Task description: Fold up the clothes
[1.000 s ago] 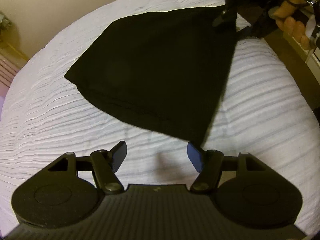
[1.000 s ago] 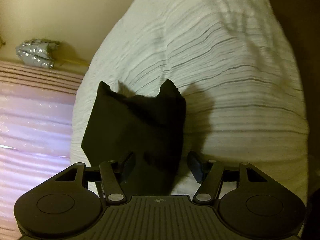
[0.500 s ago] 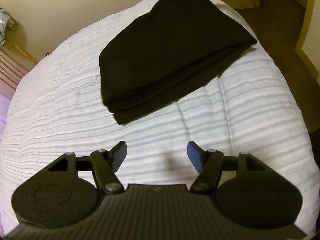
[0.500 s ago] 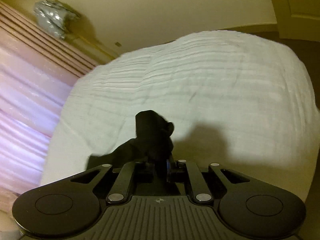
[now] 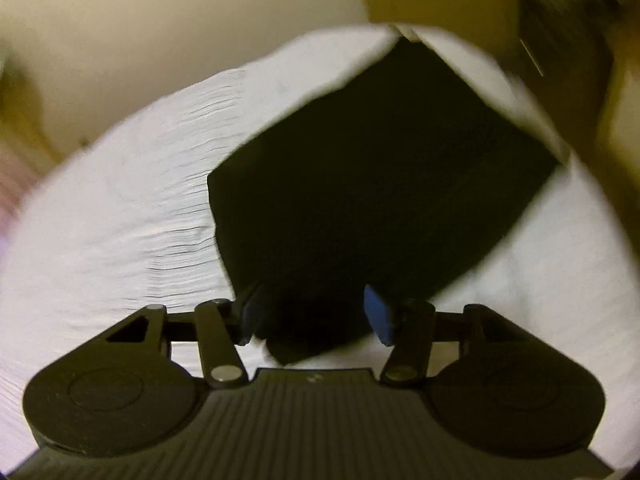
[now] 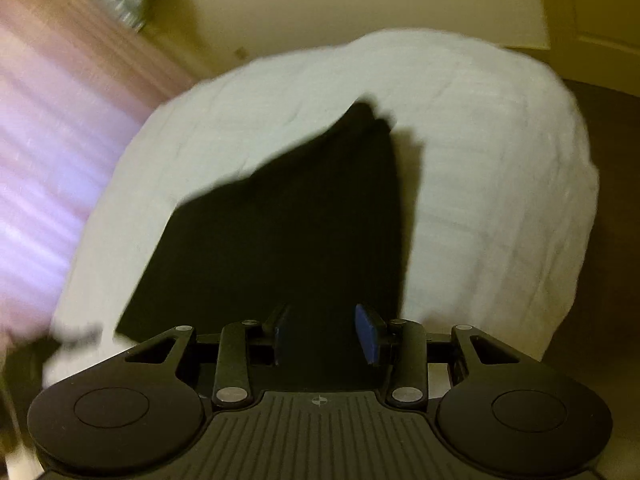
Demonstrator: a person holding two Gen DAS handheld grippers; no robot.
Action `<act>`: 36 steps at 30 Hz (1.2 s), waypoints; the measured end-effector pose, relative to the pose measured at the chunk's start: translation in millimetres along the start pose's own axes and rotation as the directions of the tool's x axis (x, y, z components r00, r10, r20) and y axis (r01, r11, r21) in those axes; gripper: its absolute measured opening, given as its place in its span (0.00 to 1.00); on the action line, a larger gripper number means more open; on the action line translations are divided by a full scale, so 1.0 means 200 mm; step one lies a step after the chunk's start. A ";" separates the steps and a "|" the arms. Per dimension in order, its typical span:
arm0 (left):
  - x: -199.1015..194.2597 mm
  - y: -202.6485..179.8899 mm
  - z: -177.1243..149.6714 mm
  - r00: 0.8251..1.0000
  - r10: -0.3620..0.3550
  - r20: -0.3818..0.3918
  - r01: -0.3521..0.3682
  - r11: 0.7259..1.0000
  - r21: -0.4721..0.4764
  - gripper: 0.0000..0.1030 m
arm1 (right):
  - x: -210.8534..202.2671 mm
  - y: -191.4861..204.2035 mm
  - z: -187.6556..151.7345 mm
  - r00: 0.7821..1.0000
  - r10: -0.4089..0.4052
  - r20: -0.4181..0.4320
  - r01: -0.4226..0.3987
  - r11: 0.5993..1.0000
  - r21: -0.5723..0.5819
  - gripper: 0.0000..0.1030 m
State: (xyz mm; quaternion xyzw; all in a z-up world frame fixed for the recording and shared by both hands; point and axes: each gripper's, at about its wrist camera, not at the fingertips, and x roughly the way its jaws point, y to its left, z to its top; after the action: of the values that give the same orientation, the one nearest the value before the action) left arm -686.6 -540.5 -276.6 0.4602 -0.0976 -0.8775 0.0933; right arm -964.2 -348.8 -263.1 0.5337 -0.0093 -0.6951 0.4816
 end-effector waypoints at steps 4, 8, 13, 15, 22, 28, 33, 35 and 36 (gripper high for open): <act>0.21 0.15 0.01 0.993 -0.055 -0.108 0.040 0.990 -0.135 0.22 | 0.06 0.07 -0.13 1.000 -0.006 -0.017 0.005 0.999 -0.043 0.39; 0.36 0.18 -0.14 0.981 -0.082 -0.176 0.045 0.977 -0.208 0.21 | 0.20 0.13 -0.22 0.998 -0.009 -0.070 0.003 0.996 -0.094 0.39; 0.41 0.17 -0.16 0.983 -0.071 -0.167 0.032 0.974 -0.226 0.21 | 0.14 0.15 -0.30 0.998 -0.026 -0.050 0.021 0.995 -0.094 0.39; 0.41 0.19 -0.18 0.984 -0.081 -0.160 0.041 0.970 -0.239 0.21 | 0.09 0.09 -0.31 0.997 -0.082 -0.006 0.082 0.996 -0.042 0.40; 0.39 0.20 -0.20 0.986 -0.083 -0.147 0.042 0.964 -0.263 0.22 | 0.12 -0.06 -0.33 0.995 -0.091 -0.047 0.094 0.992 0.078 0.76; 0.40 0.18 -0.14 0.978 -0.079 -0.193 0.037 0.977 -0.212 0.22 | 0.17 -0.11 -0.31 0.995 -0.045 -0.089 0.058 0.988 0.145 0.75; 0.41 0.16 -0.15 0.977 -0.059 -0.207 0.009 0.972 -0.236 0.21 | 0.19 -0.19 -0.25 0.992 0.021 -0.124 0.008 0.974 0.228 0.57; 0.40 0.16 -0.15 0.976 -0.051 -0.211 -0.005 0.967 -0.256 0.21 | 0.23 -0.20 -0.23 0.985 0.015 -0.174 0.020 0.980 0.198 0.39; 0.40 0.16 -0.15 0.976 -0.049 -0.213 -0.010 0.964 -0.265 0.21 | 0.22 -0.20 -0.21 0.982 0.016 -0.189 0.019 0.984 0.179 0.37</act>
State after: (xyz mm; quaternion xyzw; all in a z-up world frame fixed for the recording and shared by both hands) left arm -704.7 -594.3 -347.5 0.5377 0.0356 -0.8279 0.1553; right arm -956.7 -337.1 -334.7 0.6389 -0.0260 -0.6378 0.4294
